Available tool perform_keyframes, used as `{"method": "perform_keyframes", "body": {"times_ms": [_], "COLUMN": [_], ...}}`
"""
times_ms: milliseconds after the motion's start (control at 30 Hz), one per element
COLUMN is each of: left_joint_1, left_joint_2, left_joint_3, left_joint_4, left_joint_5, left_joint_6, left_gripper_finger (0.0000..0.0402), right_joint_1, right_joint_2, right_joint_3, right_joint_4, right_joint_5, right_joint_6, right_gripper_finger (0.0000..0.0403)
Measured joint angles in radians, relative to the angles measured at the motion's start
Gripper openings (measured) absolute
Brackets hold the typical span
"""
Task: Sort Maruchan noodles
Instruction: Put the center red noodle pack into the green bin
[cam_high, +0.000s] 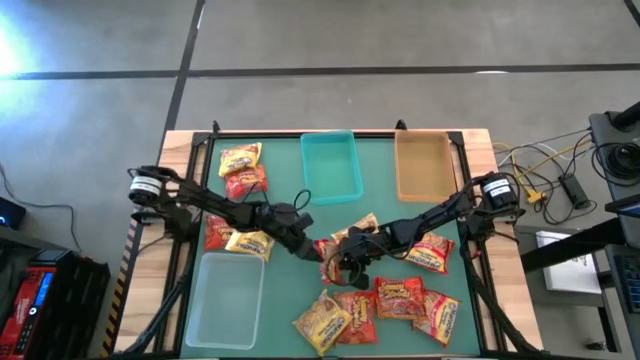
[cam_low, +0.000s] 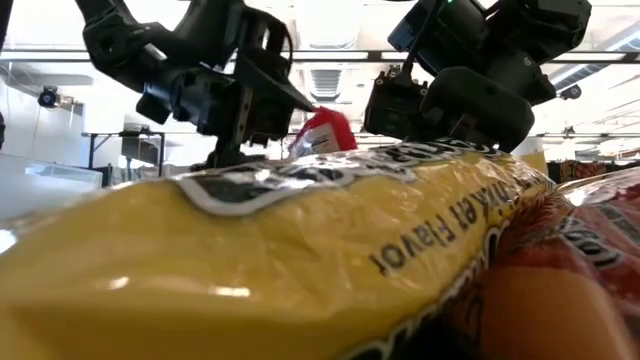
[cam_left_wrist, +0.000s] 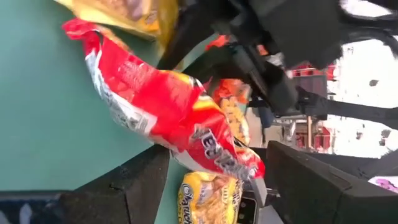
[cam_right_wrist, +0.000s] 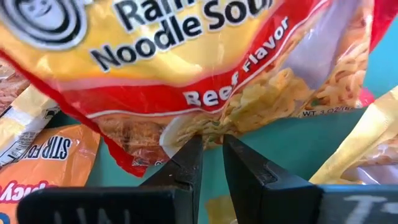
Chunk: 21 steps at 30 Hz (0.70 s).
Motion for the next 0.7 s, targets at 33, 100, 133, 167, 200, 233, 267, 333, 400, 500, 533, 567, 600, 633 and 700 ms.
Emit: {"method": "perform_keyframes", "body": {"times_ms": [33, 100, 133, 167, 200, 233, 267, 333, 400, 500, 533, 567, 600, 633, 700], "left_joint_1": [0.0, 0.0, 0.0, 0.002, 0.003, 0.004, 0.004, 0.004, 0.004, 0.004, 0.004, 0.004, 0.004, 0.004, 0.005], "left_joint_2": [0.009, 0.03, 0.042, 0.052, 0.062, 0.071, 0.08, 0.088, 0.09, 0.089, 0.089, 0.089, 0.089, 0.089, 0.089], "left_joint_3": [0.012, 0.031, 0.042, 0.049, 0.055, 0.062, 0.069, 0.077, 0.087, 0.093, 0.094, 0.094, 0.093, 0.091, 0.086], "left_joint_4": [-0.037, -0.123, -0.155, -0.172, -0.184, -0.184, -0.182, -0.185, -0.188, -0.199, -0.2, -0.2, -0.199, -0.198, -0.205], "left_joint_5": [-0.001, -0.011, -0.021, -0.024, -0.029, -0.029, -0.029, -0.029, -0.024, -0.022, -0.022, -0.022, -0.022, -0.022, -0.022], "left_joint_6": [-0.001, -0.002, -0.001, 0.003, 0.009, 0.015, 0.019, 0.033, 0.054, 0.08, 0.084, 0.09, 0.1, 0.109, 0.125], "left_gripper_finger": [0.0255, 0.0255, 0.0255, 0.0255, 0.0255, 0.0255, 0.0255, 0.0255, 0.0254, 0.0246, 0.0241, 0.0234, 0.0226, 0.0217, 0.0196], "right_joint_1": [0.0, -0.001, -0.001, -0.001, -0.001, -0.001, -0.001, -0.001, -0.001, -0.001, -0.001, -0.001, -0.001, -0.001, -0.001], "right_joint_2": [0.0, 0.0, 0.001, 0.001, 0.001, 0.001, 0.001, 0.001, 0.001, 0.0, -0.004, -0.007, -0.012, -0.019, -0.028], "right_joint_3": [0.0, 0.0, 0.0, 0.0, -0.001, -0.001, -0.001, -0.001, -0.001, -0.001, -0.001, -0.001, -0.001, -0.001, -0.002], "right_joint_4": [0.005, 0.015, 0.018, 0.023, 0.027, 0.029, 0.032, 0.033, 0.034, 0.033, 0.031, 0.029, 0.026, 0.021, 0.012], "right_joint_5": [0.002, 0.003, 0.003, 0.003, 0.003, 0.003, 0.003, 0.002, 0.002, 0.002, 0.0, -0.004, -0.005, -0.008, -0.014], "right_joint_6": [-0.002, -0.005, -0.011, -0.013, -0.014, -0.014, -0.016, -0.019, -0.021, -0.021, -0.022, -0.022, -0.022, -0.023, -0.024], "right_gripper_finger": [0.0056, 0.0056, 0.0056, 0.0056, 0.0056, 0.0056, 0.0056, 0.0056, 0.0056, 0.0056, 0.0056, 0.0056, 0.0056, 0.0056, 0.0056]}}
